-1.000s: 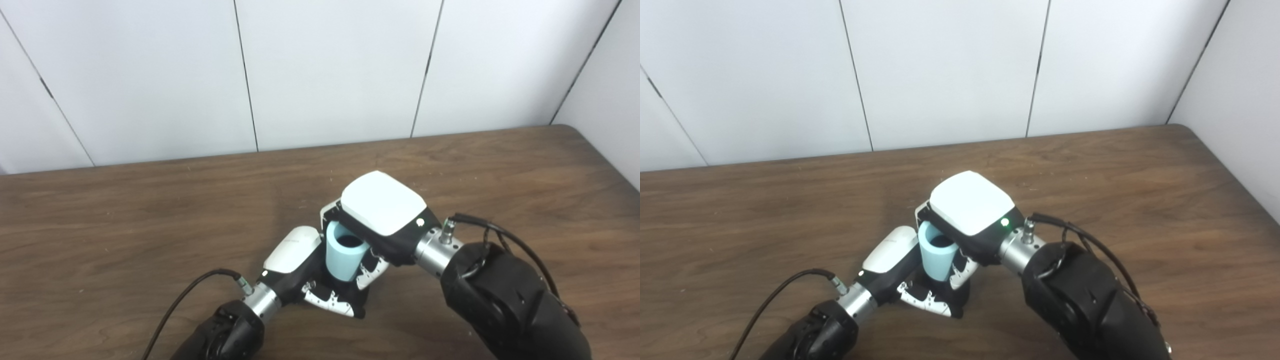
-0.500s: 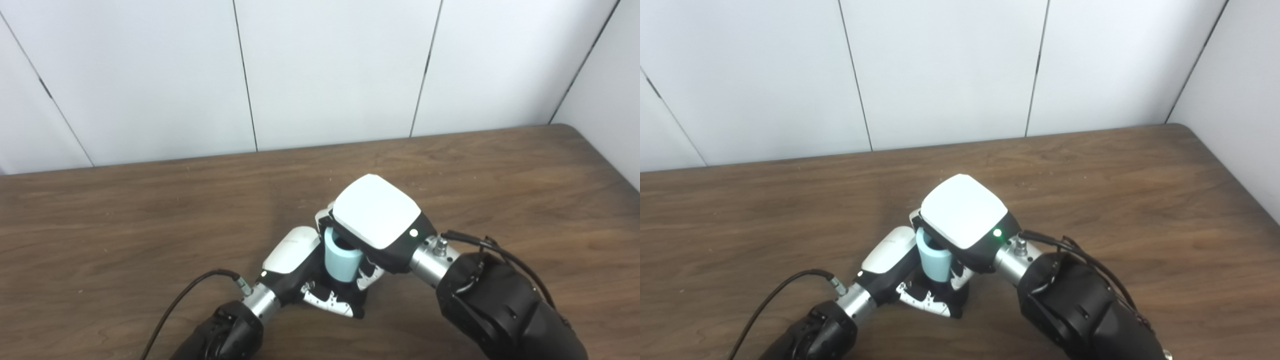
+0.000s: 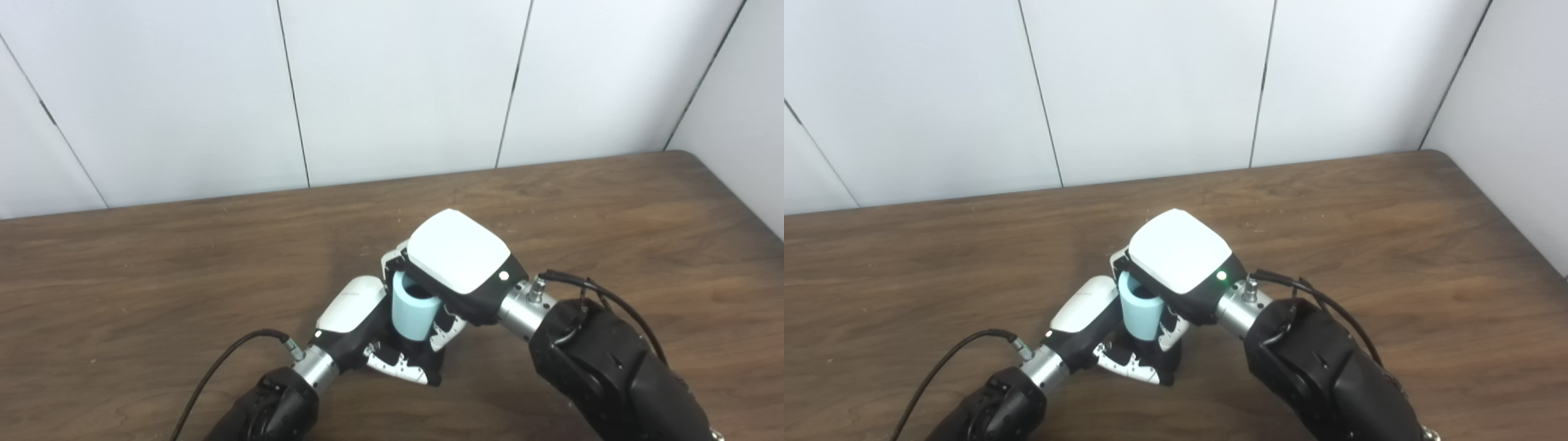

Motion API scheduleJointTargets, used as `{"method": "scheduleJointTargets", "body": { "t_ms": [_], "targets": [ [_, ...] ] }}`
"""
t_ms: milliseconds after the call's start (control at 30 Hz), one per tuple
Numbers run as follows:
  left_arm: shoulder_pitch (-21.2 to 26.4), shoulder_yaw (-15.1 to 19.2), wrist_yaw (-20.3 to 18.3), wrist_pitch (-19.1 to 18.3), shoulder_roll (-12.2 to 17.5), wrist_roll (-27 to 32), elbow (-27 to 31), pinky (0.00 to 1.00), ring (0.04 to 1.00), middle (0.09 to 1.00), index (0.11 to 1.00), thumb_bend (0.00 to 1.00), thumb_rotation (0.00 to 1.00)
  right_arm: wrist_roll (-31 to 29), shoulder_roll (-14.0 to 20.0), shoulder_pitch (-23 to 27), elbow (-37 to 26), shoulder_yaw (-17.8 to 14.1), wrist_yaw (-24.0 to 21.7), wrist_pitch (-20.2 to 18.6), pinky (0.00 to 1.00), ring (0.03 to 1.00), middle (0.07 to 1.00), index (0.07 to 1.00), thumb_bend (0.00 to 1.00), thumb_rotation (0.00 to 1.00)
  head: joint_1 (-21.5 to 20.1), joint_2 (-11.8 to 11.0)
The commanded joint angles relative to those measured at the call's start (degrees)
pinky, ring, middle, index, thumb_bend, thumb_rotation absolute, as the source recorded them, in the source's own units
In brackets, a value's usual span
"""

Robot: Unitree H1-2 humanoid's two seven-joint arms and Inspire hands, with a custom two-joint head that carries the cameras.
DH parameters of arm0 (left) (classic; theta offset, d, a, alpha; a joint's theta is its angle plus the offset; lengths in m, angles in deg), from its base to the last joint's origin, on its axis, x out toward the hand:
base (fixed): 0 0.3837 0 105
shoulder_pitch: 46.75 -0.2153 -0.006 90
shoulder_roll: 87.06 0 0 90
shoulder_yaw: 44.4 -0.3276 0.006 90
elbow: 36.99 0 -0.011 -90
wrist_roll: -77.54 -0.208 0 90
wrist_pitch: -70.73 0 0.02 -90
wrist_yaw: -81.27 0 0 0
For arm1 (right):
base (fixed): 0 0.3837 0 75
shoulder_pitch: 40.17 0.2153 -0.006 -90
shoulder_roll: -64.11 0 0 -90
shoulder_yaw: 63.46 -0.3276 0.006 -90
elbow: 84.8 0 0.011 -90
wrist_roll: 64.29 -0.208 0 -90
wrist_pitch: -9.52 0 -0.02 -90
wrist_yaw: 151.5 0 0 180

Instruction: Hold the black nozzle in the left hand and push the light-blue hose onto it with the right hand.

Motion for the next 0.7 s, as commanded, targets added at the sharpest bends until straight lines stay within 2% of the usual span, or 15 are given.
{"method": "scheduleJointTargets", "body": {
  "t_ms": [0, 267, 467, 667],
  "targets": [
    [-2.89, -2.89, -6.5, -3.55, 2.3, -5.01, -3.76, 0.32, 0.295, 0.344, 0.472, 0.51, 0.09, 0.98, 0.93, -4.85, 6.83, 2.52, -6.14, 0.99, 0.07, 0.142, 0.47, 0.476, 0.53, 0.0, -0.04, 0.01],
    [-2.76, -2.92, -6.47, -3.45, 2.24, -4.9, -3.9, 0.32, 0.294, 0.343, 0.472, 0.51, 0.09, 1.66, 0.14, -5.24, 4.95, 2.95, -6.25, 1.51, 0.1, 0.176, 0.469, 0.484, 0.53, 0.0, -0.03, 0.06],
    [-2.82, -3.03, -6.56, -3.68, 2.22, -5.23, -3.32, 0.33, 0.299, 0.348, 0.473, 0.51, 0.09, 1.27, -0.53, -5.43, 5.11, 3.42, -6.83, 1.83, 0.07, 0.139, 0.469, 0.49, 0.53, 0.0, 0.19, 0.15],
    [-2.74, -2.94, -6.39, -3.42, 2.17, -4.98, -3.57, 0.33, 0.299, 0.348, 0.473, 0.51, 0.09, 1.49, -0.79, -5.5, 4.45, 4.19, -7.15, 2.47, 0.1, 0.188, 0.47, 0.49, 0.53, 0.0, 0.16, 0.13]
  ]
}}
